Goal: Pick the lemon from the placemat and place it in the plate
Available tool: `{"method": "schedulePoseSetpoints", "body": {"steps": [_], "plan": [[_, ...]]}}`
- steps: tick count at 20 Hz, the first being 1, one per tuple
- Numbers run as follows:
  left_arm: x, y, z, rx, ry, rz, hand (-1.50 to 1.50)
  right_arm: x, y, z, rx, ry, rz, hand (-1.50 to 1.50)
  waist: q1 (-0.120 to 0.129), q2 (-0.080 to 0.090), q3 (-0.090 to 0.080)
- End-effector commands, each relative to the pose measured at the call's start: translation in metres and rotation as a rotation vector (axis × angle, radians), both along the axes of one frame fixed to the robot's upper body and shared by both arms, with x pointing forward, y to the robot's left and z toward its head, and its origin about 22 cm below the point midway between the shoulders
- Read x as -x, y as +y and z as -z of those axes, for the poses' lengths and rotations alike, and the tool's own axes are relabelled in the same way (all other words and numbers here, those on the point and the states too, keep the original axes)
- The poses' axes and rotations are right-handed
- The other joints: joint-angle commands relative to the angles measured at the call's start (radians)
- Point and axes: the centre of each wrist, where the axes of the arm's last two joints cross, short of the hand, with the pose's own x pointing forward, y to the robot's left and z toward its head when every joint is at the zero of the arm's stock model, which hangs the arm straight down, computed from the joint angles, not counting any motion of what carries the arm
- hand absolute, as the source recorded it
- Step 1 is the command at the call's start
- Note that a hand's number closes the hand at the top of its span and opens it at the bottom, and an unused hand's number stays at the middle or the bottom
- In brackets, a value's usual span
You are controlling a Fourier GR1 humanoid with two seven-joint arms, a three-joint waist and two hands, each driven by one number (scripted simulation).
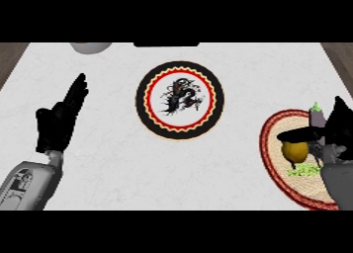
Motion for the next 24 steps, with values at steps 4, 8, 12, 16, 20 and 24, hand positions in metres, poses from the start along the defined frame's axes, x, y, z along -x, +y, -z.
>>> {"method": "schedulePoseSetpoints", "body": {"steps": [4, 8, 12, 16, 20, 24], "plan": [[0.007, 0.006, -0.003, 0.004, 0.008, 0.020, 0.00, -0.002, -0.004, 0.009, -0.061, 0.229, 0.092, -1.50, 0.018, 0.003, 0.001], [0.001, -0.017, 0.000, 0.011, 0.013, 0.022, 0.00, 0.007, -0.005, 0.025, -0.097, 0.273, 0.095, -1.50, 0.008, 0.003, 0.001], [0.003, -0.008, 0.000, -0.006, -0.015, 0.020, 0.00, -0.007, -0.011, 0.048, -0.116, 0.276, 0.109, -1.50, 0.019, 0.005, 0.002], [0.005, 0.012, 0.007, -0.016, -0.020, 0.011, 0.00, 0.007, -0.018, 0.065, -0.102, 0.313, 0.087, -1.50, 0.013, 0.004, 0.001], [-0.016, -0.004, -0.009, 0.005, -0.001, 0.009, 0.00, 0.005, -0.035, 0.072, -0.133, 0.322, 0.106, -1.50, 0.010, 0.005, 0.002], [0.012, -0.011, 0.001, -0.008, -0.014, 0.028, 0.00, 0.005, -0.024, 0.088, -0.117, 0.351, 0.104, -1.50, 0.017, 0.004, 0.002]]}}
